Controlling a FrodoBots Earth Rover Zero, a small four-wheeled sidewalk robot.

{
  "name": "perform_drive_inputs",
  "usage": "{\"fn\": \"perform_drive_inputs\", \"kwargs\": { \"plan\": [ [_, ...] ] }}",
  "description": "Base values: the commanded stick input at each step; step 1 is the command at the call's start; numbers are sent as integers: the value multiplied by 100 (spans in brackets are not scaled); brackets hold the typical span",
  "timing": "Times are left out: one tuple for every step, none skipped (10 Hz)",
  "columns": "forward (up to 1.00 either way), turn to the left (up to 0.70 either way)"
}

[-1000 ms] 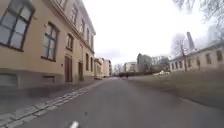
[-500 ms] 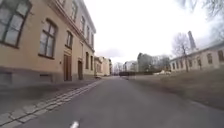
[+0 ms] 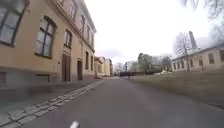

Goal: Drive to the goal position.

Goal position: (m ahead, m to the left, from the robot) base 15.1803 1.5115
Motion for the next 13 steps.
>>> {"fn": "perform_drive_inputs", "kwargs": {
  "plan": [
    [70,0],
    [70,0],
    [70,0],
    [70,0],
    [70,0],
    [70,0],
    [70,0],
    [70,0],
    [70,0],
    [70,0],
    [70,0],
    [70,0],
    [70,-24]
  ]
}}
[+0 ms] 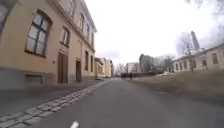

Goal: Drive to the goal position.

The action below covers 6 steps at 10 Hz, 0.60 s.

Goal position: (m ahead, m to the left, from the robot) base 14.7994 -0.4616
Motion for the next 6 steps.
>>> {"fn": "perform_drive_inputs", "kwargs": {
  "plan": [
    [70,-35],
    [70,-35],
    [70,-35],
    [70,-35],
    [70,-35],
    [70,-35]
  ]
}}
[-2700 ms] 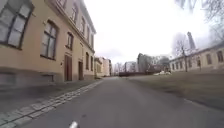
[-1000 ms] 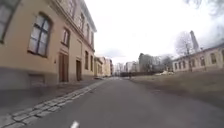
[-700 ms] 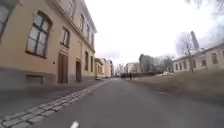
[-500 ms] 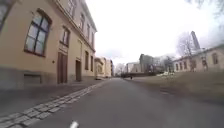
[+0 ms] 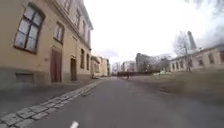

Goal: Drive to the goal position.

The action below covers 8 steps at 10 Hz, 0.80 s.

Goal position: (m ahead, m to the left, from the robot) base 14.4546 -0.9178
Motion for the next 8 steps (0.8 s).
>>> {"fn": "perform_drive_inputs", "kwargs": {
  "plan": [
    [70,-35],
    [70,-23],
    [70,0],
    [70,-1],
    [70,-13],
    [70,-24],
    [70,-34],
    [70,0]
  ]
}}
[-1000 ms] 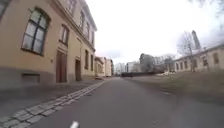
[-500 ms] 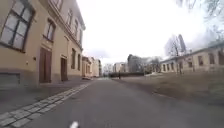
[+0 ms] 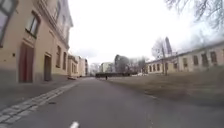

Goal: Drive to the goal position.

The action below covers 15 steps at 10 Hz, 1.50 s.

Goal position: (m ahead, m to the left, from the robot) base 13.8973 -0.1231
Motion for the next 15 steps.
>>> {"fn": "perform_drive_inputs", "kwargs": {
  "plan": [
    [70,0],
    [70,0],
    [70,0],
    [70,35],
    [70,35],
    [70,26],
    [70,5],
    [70,0],
    [70,0],
    [70,0],
    [70,0],
    [70,0],
    [70,0],
    [70,0],
    [70,0]
  ]
}}
